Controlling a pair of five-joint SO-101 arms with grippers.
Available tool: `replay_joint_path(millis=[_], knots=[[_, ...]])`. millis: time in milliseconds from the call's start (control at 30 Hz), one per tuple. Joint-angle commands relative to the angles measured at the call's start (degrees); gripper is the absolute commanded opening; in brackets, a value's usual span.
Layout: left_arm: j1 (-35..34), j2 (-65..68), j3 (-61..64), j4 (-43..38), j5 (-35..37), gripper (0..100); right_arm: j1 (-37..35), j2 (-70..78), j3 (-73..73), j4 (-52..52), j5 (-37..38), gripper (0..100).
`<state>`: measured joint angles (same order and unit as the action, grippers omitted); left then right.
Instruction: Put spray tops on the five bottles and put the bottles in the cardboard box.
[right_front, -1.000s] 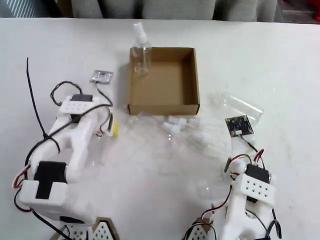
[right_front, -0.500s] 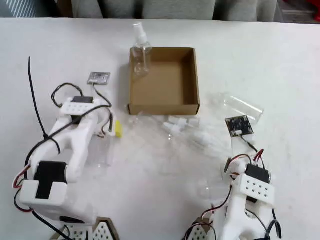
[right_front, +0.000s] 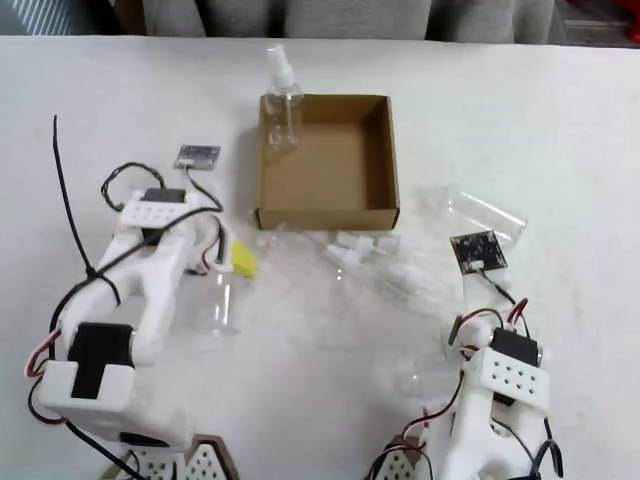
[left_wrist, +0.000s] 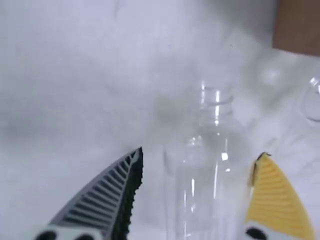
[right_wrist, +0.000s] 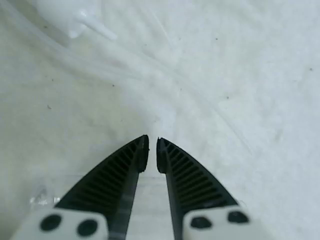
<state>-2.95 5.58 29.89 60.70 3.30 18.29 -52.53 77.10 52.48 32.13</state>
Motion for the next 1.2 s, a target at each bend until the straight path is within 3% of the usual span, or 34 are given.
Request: replay_joint_path(millis=[0, 300, 600, 767, 867, 1033, 1167], knots=[[-0.04, -1.36, -3.43, -1.76, 0.88, 33, -0.04, -0.31, -0.26, 0.48, 0.35, 1.7], [-0.04, 12.35, -19.43, 9.85, 1.14, 33, -0.04, -0.31, -0.26, 0.48, 0.35, 1.7], [-0.04, 14.11, -20.22, 15.65, 5.63, 33, -0.04, -0.31, -0.26, 0.22, 0.35, 1.7], [-0.22, 14.02, -20.48, 14.24, 5.63, 33, -0.13, -0.31, -0.26, 0.13, 0.35, 1.7], [-0.22, 14.02, -20.48, 12.40, 7.03, 27, -0.13, -0.31, -0.26, 0.13, 0.35, 1.7], [0.04, 14.55, -20.13, 8.53, 7.12, 7, -0.13, -0.31, -0.26, 0.13, 0.35, 1.7], [-0.13, 14.55, -20.13, 7.65, 6.24, 7, -0.13, -0.31, -0.26, 0.13, 0.35, 1.7]])
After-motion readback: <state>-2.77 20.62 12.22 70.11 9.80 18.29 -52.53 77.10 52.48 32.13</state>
